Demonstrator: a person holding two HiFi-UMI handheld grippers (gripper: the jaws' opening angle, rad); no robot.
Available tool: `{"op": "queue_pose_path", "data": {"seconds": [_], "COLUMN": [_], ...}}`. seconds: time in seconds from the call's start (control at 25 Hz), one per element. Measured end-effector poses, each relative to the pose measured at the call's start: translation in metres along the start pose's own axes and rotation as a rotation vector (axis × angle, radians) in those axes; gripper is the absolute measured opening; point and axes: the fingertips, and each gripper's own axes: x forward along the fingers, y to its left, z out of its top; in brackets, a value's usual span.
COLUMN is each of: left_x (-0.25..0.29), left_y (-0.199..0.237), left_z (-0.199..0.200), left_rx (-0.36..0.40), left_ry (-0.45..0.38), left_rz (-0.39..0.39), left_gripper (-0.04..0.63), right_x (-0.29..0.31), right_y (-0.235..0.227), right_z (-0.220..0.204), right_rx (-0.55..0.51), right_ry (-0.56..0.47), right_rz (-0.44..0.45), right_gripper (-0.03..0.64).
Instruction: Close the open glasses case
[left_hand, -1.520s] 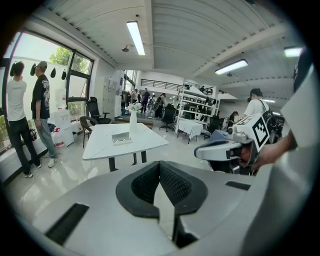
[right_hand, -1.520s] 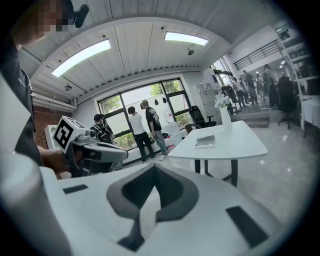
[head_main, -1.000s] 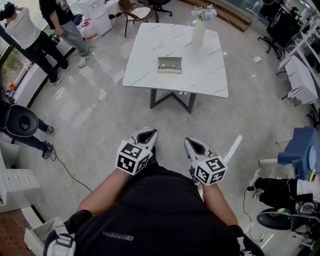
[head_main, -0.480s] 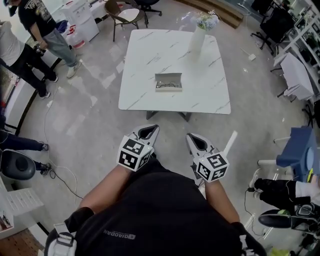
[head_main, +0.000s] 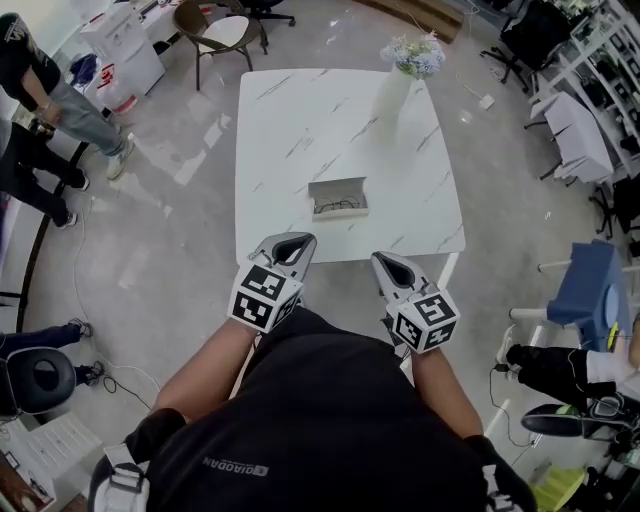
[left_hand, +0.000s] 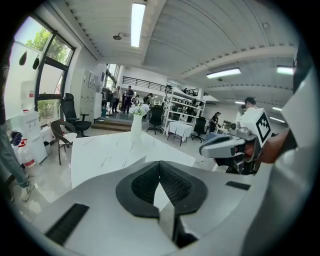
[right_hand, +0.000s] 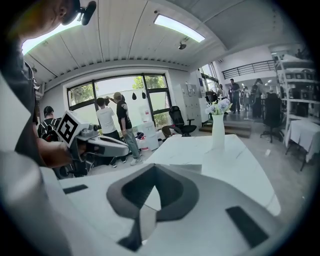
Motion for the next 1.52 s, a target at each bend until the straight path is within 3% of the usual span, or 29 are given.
{"op": "queue_pose_path", "data": {"seconds": [0.44,0.68,0.96,1.28,1.52], "left_x": [0.032,0.042,0.051,0.072,0.090], "left_y": [0.051,0.058,0.059,0.053,0.044], "left_z": [0.008,0.014,0.020,0.026,0.045], "left_rx": [0.070,0.057,0.012,-0.079,-0.072], "left_ry": [0.055,0.052,0.035,0.008,-0.010], "left_rz": [-0.045,-0.040,0.028,0.157,0.217], "left_gripper": [0.005,0.005,0.003,0.003,0.003], "right_x": [0.055,0.068,0.079,0.083,0.084], "right_y": [-0.018,-0.031,-0.053,-0.088,-0.112], "right_z": [0.018,0.030,0.032,0.046,0.051], "right_rx": [0.049,0.034,0.002,-0.092,-0.136], "right_ry": [0.012,0.009,0.044,0.061,0.059], "right_rz": [-0.047,-0.035,0.048,0.164,0.211], "right_gripper": [0.002,0.002,0.002,0.002,0.002]}}
